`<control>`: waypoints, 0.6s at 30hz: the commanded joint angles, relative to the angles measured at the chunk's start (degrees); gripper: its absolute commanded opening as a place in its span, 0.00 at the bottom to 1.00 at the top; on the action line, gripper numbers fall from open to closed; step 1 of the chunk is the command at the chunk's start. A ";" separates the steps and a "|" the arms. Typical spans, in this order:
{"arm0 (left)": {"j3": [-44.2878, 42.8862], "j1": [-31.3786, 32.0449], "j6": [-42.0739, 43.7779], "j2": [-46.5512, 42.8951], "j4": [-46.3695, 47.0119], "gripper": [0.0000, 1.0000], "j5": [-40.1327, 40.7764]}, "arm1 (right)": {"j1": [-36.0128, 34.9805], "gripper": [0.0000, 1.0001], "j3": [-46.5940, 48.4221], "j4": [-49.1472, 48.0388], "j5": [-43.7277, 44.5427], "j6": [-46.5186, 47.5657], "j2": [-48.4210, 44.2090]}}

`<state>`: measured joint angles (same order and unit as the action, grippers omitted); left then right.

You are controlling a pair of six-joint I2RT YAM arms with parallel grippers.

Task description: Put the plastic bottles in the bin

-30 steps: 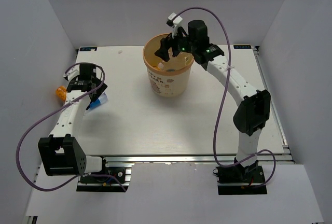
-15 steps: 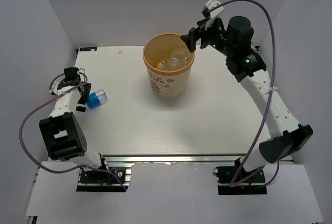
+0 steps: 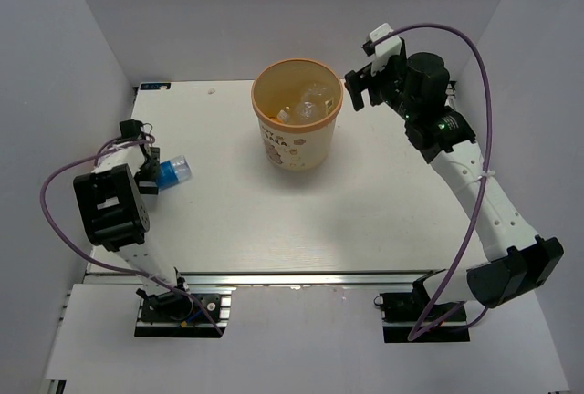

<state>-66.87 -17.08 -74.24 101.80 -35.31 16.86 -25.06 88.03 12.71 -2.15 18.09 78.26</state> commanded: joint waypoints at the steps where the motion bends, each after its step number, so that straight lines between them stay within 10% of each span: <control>1: -1.42 -0.41 -2.31 1.56 0.77 0.98 -0.60 | 0.62 0.89 -0.84 -0.84 3.73 2.04 -2.14; 7: 4.64 -0.41 -2.50 -2.56 2.17 0.89 0.19 | 1.24 0.89 -1.63 -1.11 3.82 1.78 -2.32; 12: 10.25 -0.32 -0.74 -12.05 1.56 0.59 2.48 | 1.85 0.89 -3.56 -1.28 4.61 1.43 -2.76; 18: 12.38 0.55 2.95 -24.78 3.49 0.54 0.19 | 3.35 0.89 -8.13 -4.18 4.70 -0.59 -5.92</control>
<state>-53.84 -17.06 -73.73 84.27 -34.00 17.04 -22.74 81.25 12.84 1.48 18.44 75.44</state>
